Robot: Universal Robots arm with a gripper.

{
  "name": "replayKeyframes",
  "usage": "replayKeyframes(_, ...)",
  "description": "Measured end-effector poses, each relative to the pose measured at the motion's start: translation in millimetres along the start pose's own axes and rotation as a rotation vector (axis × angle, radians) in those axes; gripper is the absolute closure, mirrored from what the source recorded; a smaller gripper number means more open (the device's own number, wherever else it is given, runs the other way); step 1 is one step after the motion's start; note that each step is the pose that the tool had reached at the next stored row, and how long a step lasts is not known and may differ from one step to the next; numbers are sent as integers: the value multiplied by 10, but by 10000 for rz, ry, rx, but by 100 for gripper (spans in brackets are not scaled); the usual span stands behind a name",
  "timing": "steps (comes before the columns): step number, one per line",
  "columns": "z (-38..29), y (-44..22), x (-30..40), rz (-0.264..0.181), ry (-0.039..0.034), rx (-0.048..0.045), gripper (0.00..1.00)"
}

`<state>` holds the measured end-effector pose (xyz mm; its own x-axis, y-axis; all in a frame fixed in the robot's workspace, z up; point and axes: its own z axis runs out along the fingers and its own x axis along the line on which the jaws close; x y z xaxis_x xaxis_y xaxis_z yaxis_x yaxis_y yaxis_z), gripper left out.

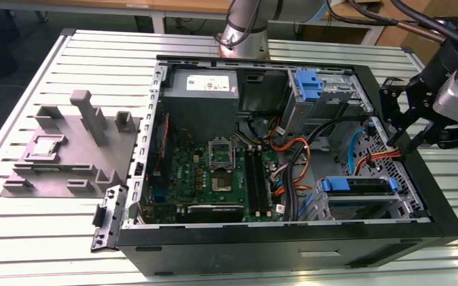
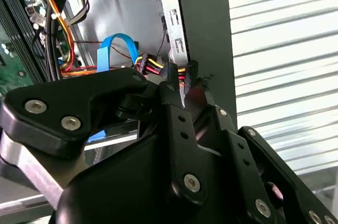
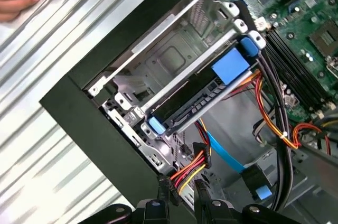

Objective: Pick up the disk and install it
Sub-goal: 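Insert the first disk wire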

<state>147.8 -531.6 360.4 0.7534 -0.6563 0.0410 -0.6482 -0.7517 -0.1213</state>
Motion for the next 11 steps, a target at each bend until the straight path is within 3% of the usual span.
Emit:
replayKeyframes(4, 12, 1, -1, -588, -31, 37, 68)
replayKeyframes(11, 14, -3, 5, -1061, -4, 88, 68)
